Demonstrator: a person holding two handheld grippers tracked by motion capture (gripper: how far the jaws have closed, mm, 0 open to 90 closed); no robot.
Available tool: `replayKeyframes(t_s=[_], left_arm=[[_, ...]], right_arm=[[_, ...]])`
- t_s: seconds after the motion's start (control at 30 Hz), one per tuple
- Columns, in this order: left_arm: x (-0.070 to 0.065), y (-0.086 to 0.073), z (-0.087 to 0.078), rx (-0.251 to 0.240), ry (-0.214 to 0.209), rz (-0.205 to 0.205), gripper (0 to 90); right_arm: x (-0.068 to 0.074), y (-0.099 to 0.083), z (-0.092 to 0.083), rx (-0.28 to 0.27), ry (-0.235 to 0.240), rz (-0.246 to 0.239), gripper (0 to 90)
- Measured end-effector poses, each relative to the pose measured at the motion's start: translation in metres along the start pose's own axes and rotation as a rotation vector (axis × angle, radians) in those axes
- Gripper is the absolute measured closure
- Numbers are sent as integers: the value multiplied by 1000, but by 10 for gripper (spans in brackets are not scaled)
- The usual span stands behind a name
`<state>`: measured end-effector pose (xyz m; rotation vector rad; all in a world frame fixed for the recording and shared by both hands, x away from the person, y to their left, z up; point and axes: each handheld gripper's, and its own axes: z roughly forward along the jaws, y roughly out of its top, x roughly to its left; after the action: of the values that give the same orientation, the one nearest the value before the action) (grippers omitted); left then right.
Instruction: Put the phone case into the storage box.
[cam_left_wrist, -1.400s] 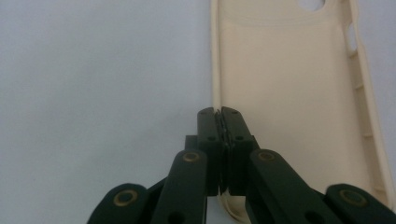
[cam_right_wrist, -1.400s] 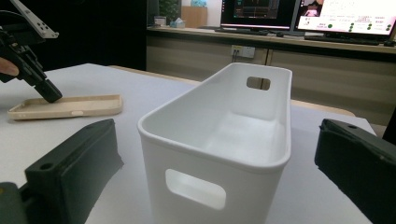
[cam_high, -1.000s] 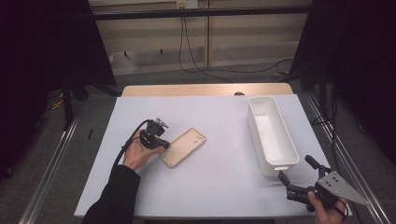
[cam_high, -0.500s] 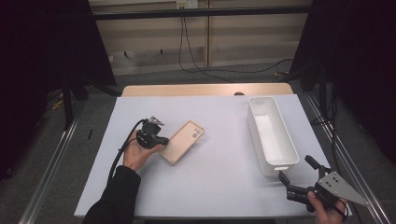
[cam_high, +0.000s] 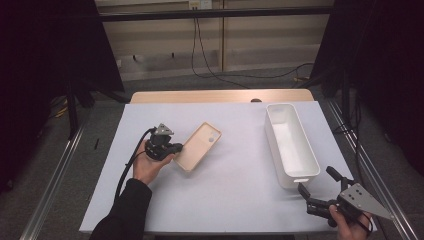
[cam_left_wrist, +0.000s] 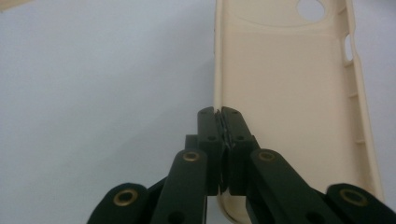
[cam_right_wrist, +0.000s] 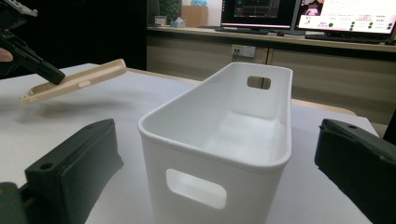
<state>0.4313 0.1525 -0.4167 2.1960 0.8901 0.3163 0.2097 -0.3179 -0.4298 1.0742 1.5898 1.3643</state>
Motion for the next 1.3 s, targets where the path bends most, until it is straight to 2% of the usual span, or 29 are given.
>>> replayKeyframes(t_s=[0.07, 0.17, 0.2, 0.3, 0.4, 0.43, 0.47, 0.67, 0.7, 0.77, 0.8, 1.0, 1.1, 1.2, 1.23, 1.3], left_arm=[[-1, -3, -5, -38, 2, -4, 879], [0, -5, -7, -62, 14, -6, 879], [-1, -6, -8, -78, 9, -31, 879], [0, -6, -12, -98, 16, -24, 879], [-5, -5, -19, -147, 32, -30, 879], [-5, -5, -19, -147, 32, -30, 879], [-10, -6, -23, -176, 36, -31, 879], [-17, -9, -29, -226, 62, -28, 879], [-18, -10, -29, -235, 62, -38, 879], [-21, -11, -32, -255, 64, -29, 879], [-24, -13, -33, -276, 52, -35, 879], [-33, -16, -40, -317, 56, -21, 879], [-40, -20, -44, -345, 60, -20, 878], [-47, -23, -48, -368, 56, -15, 878], [-51, -23, -50, -386, 44, -18, 879], [-53, -23, -51, -390, 36, -18, 879]], right_arm=[[0, 0, 0, 0, 2, 1, 0], [0, 0, 0, 0, 2, 1, 0], [0, 0, 1, -1, 2, 2, 0], [0, 0, 1, 1, 3, 5, 0], [0, 0, 1, 4, 6, 4, 0], [0, 0, 1, 4, 6, 4, 0], [1, 0, 1, 3, 8, 3, 0], [0, 1, 2, 0, 8, 8, 0], [0, 1, 2, 0, 8, 7, 0], [0, 2, 2, 2, 7, 9, 0], [1, 2, 3, 1, -3, 11, 0], [3, 4, 5, -2, -18, 12, 0], [7, 11, 5, -13, -30, 18, 0], [10, 16, 6, -5, -41, -2, 0], [13, 21, 6, -16, -27, 16, 0], [15, 22, 7, -18, -23, 25, 0]])
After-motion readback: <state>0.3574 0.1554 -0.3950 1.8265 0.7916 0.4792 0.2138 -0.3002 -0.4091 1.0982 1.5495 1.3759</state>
